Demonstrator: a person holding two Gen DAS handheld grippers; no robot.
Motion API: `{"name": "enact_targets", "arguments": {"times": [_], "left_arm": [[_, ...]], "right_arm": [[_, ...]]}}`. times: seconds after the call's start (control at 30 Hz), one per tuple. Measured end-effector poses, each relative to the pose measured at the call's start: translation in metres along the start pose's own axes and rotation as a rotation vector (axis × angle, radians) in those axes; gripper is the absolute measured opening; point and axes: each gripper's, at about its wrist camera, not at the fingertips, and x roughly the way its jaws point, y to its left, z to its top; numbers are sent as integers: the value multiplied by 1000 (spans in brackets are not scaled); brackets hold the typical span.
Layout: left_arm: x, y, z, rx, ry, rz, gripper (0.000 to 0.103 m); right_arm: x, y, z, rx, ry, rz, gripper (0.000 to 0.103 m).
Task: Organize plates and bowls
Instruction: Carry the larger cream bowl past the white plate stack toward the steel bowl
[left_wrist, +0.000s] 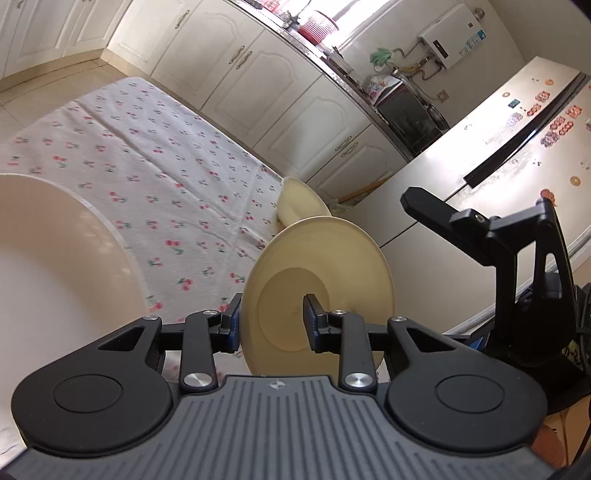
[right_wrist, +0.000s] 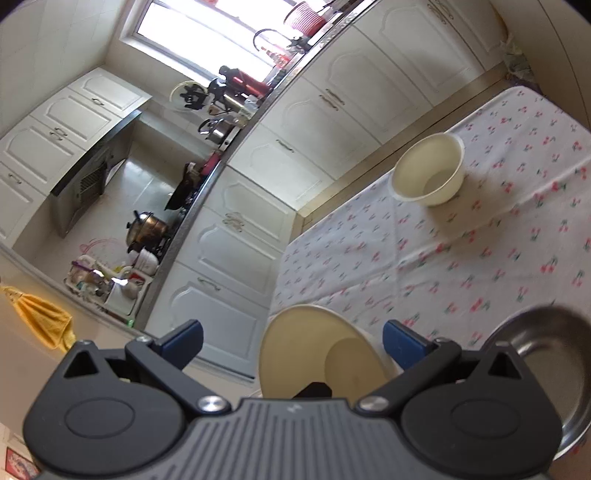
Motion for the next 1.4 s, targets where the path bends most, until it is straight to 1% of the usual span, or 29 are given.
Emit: {"name": "enact_targets", "arguments": {"times": [0.27, 0.5, 0.67, 0.8, 1.03, 1.1, 1.23, 1.27, 1.4], "left_arm": [[-50, 30, 5, -32, -42, 41, 33], [-83, 65, 9, -69, -79, 89, 34], [-88, 84, 4, -105, -64, 126, 34], [-83, 93, 3, -123, -41, 134, 34], [-75, 103, 5, -142, -4, 134, 34], [-83, 114, 4, -147, 5, 133, 34], [-83, 114, 4, -139, 4, 135, 34], [-84, 114, 9, -139, 4, 136, 34], [-86, 115, 6, -135, 2, 137, 34]], "right_arm": [[13, 35, -39, -9, 36, 70, 103], [40, 63, -72, -21, 86, 123, 103], [62, 68, -92, -8, 126, 109, 103], [72, 68, -101, -7, 135, 83, 103], [79, 62, -107, 13, 141, 51, 103], [81, 60, -107, 19, 144, 44, 103], [83, 61, -110, 10, 143, 37, 103], [83, 62, -110, 7, 142, 38, 103], [84, 64, -111, -4, 139, 36, 103]]}}
